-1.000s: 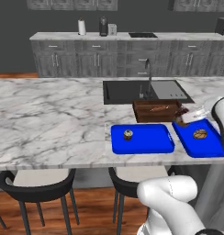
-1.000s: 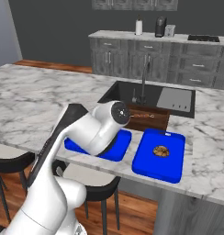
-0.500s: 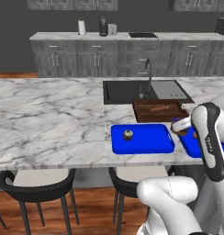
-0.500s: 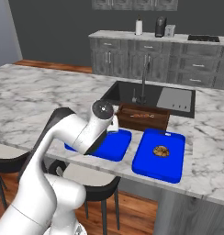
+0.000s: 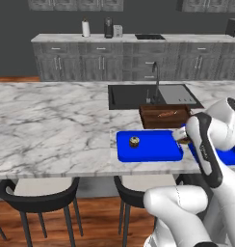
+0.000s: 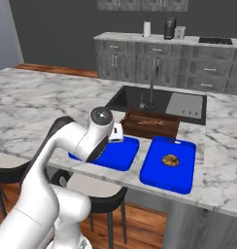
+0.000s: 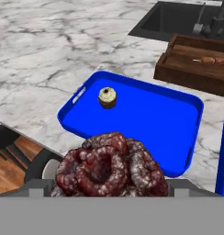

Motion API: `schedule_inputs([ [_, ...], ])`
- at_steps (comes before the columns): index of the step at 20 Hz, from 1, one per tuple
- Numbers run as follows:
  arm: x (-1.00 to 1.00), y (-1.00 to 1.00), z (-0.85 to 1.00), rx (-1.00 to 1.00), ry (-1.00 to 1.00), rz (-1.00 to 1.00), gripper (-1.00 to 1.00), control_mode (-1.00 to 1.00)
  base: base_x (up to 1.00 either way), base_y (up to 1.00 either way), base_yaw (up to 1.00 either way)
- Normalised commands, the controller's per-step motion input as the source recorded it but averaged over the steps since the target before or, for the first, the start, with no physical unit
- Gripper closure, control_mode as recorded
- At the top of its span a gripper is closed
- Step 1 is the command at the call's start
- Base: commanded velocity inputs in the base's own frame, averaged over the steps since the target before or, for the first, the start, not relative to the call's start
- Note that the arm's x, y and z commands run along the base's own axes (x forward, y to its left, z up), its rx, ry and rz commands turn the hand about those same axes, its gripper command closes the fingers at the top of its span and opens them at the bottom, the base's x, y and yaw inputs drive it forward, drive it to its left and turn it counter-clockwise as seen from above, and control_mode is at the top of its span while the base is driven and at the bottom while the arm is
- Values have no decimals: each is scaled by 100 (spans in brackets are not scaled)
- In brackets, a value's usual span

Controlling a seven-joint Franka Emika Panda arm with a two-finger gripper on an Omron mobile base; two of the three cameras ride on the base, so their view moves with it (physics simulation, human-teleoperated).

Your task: Take the cake and cupcake from the fridge and place them on the empty tray on the dining counter.

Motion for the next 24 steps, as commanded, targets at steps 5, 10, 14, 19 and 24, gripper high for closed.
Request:
schedule_inputs([
  [5, 31, -1, -26, 0, 0, 0, 100, -100, 0, 0, 0],
  [10, 44, 0, -35, 0, 9, 0, 100, -100, 0, 0, 0],
  [14, 48, 0, -33, 0, 4, -1, 100, -100, 0, 0, 0],
  [19, 52, 0, -33, 0, 2, 0, 100, -100, 0, 0, 0],
  [24, 48, 0, -35, 0, 0, 0, 100, -100, 0, 0, 0],
])
